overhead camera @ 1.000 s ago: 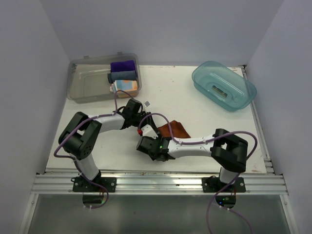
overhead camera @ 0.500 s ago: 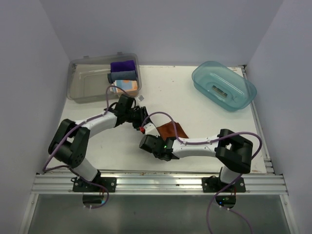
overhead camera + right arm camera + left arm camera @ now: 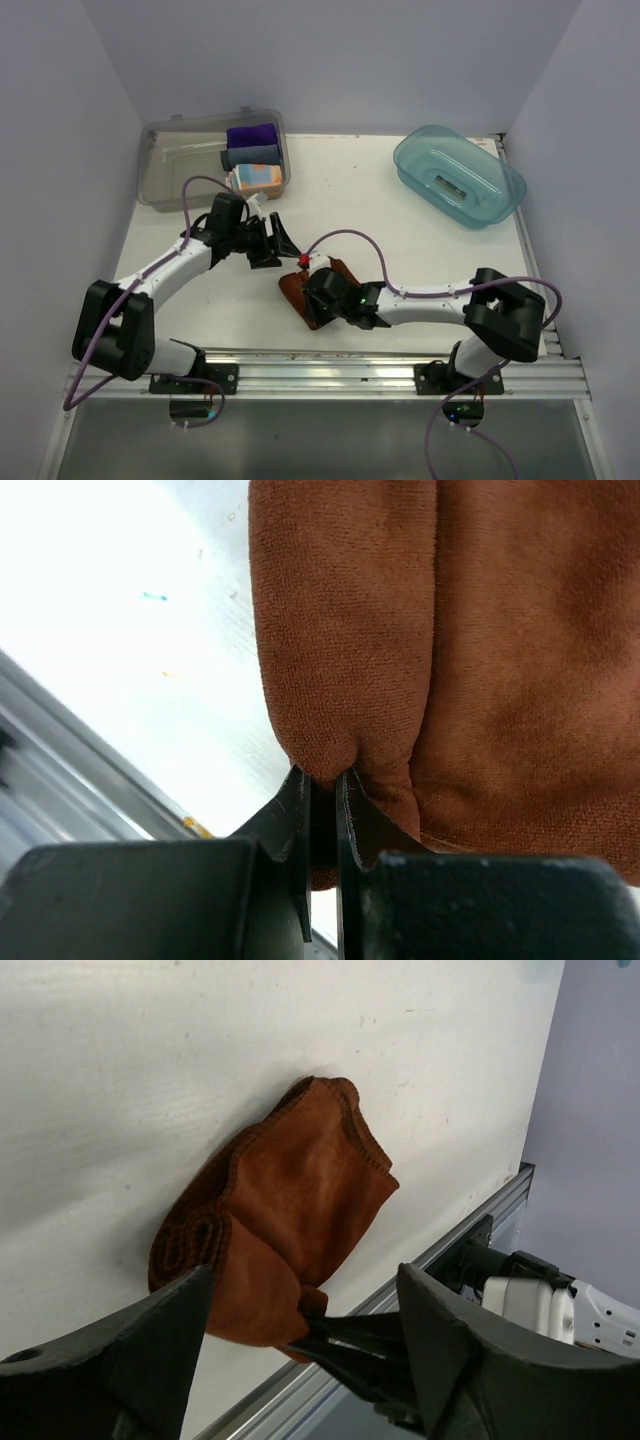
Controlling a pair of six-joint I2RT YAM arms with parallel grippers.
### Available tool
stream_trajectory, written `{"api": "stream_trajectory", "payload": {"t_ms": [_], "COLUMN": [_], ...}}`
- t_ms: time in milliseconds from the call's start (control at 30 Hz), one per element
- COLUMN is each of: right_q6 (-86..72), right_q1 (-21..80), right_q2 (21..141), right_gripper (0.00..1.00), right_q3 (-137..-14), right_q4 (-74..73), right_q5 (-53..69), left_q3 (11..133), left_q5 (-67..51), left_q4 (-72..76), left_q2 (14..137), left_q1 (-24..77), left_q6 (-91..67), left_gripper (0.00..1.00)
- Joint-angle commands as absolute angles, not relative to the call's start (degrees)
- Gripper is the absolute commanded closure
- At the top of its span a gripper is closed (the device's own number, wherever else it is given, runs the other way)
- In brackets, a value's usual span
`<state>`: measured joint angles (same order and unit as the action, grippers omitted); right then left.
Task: Roll the towels
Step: Roll the towel
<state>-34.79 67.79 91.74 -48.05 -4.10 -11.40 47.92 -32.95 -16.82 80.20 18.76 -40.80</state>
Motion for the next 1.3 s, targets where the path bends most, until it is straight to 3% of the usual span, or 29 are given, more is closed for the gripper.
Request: {"api": "stream_trajectory", "payload": {"t_ms": [0, 33, 133, 600, 1100, 1267], "right_q6": [-41.03, -41.83, -44.03, -54.84, -58.53, -59.06], "right_q1": [63.99, 62.07, 59.08, 50.19, 48.87, 48.69], "right_q2": [87.46, 87.10, 87.71, 94.92, 96.68, 97.21], "right_gripper": [1.00, 1.00, 1.00, 1.00, 1.00, 1.00], "right_q3": [-41.69, -40.53, -37.72, -31.03, -28.48, -28.65], "right_q4": [6.91, 8.51, 12.99, 32.60, 39.37, 40.34], "right_q5": [-0.20, 2.70, 8.41, 25.48, 28.65, 29.62], "left_q3": [44.31, 43.60, 41.66, 33.84, 37.53, 39.10], "left_q5": [-32.08, -32.25, -32.87, -31.11, -28.21, -26.37], "left_q4": [-16.53, -16.18, -16.17, -7.39, -1.05, -3.41], "left_q2": [74.98, 73.40, 72.34, 75.84, 86.75, 87.45], "left_q1": [18.63, 18.63, 18.90, 23.73, 28.48, 28.65], "left_q6": [-40.51, -40.60, -40.25, -44.47, -49.39, -49.31], "left_gripper": [0.20, 0.10, 0.01, 0.06, 0.24, 0.53]}}
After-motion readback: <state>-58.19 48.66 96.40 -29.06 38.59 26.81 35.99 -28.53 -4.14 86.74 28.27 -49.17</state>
